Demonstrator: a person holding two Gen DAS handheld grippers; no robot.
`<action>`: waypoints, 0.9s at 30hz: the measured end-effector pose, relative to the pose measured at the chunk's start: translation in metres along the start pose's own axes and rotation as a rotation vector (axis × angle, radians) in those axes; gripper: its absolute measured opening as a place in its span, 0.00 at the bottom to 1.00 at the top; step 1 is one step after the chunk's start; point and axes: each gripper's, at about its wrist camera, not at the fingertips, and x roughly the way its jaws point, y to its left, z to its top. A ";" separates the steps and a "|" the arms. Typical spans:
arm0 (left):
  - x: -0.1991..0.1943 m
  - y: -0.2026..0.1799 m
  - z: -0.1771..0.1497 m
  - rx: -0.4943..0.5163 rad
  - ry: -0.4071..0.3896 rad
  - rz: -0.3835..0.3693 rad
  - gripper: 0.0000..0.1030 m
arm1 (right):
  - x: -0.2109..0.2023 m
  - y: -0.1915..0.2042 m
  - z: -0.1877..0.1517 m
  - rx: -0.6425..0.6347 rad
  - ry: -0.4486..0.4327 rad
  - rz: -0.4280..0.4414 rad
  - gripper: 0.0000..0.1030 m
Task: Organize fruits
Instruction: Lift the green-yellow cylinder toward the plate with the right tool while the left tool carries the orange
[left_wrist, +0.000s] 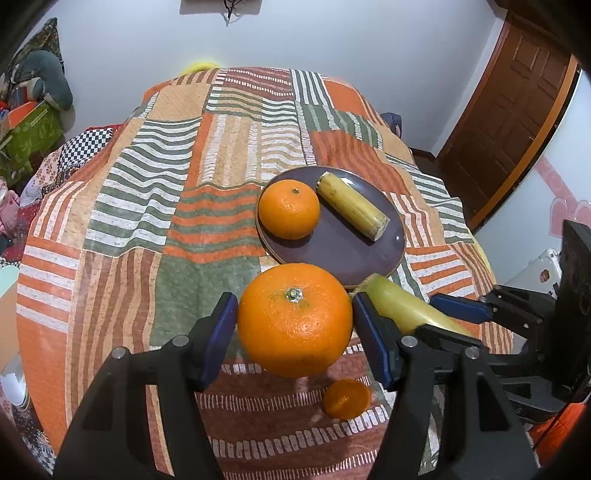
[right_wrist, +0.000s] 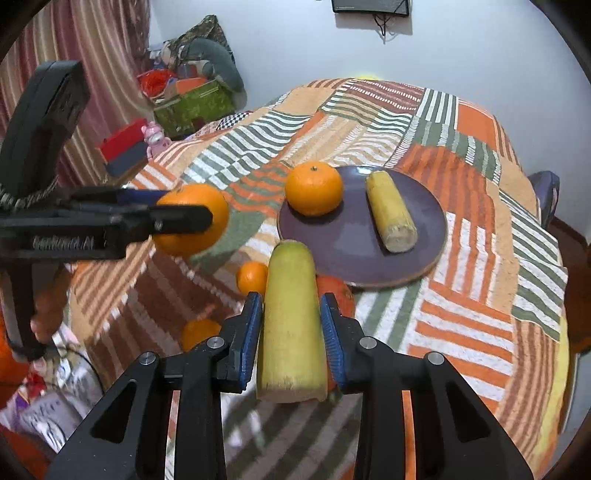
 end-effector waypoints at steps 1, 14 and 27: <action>0.000 -0.001 -0.001 0.001 0.003 0.000 0.62 | -0.003 -0.001 -0.002 -0.002 0.002 0.004 0.29; -0.001 -0.005 -0.007 -0.001 0.011 -0.002 0.62 | -0.001 -0.004 -0.012 -0.021 0.065 0.006 0.31; 0.000 -0.005 -0.006 0.004 0.016 0.003 0.62 | -0.003 -0.008 -0.002 0.031 -0.001 -0.002 0.32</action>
